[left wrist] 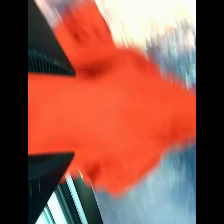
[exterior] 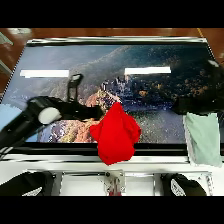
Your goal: Fold the shirts.
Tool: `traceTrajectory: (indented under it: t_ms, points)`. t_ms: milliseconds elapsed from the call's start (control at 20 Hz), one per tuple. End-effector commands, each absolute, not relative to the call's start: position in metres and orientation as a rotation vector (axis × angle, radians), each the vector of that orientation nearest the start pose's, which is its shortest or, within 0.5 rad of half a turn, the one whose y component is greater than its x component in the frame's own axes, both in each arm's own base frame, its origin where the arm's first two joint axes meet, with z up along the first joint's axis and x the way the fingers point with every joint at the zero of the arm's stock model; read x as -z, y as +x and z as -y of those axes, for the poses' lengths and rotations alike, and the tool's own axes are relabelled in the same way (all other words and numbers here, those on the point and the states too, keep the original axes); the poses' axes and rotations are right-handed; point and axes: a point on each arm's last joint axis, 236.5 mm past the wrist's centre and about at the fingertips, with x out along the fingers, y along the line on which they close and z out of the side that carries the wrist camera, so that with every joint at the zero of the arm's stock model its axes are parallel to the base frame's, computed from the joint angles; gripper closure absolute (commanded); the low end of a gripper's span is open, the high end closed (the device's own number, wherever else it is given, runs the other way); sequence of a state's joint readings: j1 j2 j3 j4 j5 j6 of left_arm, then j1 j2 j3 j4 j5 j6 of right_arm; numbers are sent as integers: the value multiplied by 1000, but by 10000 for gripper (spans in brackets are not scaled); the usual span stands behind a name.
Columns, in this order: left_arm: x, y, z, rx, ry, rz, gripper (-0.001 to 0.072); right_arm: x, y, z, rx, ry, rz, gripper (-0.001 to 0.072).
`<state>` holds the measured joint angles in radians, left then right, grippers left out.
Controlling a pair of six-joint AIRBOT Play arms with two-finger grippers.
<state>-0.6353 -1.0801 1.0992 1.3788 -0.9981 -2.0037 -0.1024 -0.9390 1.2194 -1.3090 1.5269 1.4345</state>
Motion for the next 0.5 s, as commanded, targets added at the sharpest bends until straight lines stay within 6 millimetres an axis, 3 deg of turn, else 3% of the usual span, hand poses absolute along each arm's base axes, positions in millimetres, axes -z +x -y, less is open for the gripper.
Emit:
traceTrajectory:
  t_ms: [0, 50, 100, 150, 250, 450]
  points:
    - [-59, 255, 191, 379, -183, -1317, 210, -77, 296, -22, -170, 115, -1246, 21]
    - [-42, 232, 185, 389, -221, -1404, 208, -59, 293, -25, -175, 133, -1283, 21]
    - [-23, 210, 186, 392, -296, -1480, 137, -41, 290, -29, -184, 159, -1319, 21]
    - [-4, 192, 194, 401, -379, -1534, -13, -28, 289, -34, -198, 189, -1345, 21]
    - [24, 168, 213, 410, -535, -1603, -12, -9, 289, -46, -233, 242, -1379, 21]
    - [59, 160, 245, 394, -671, -1570, -11, 4, 297, -66, -281, 349, -1407, 21]
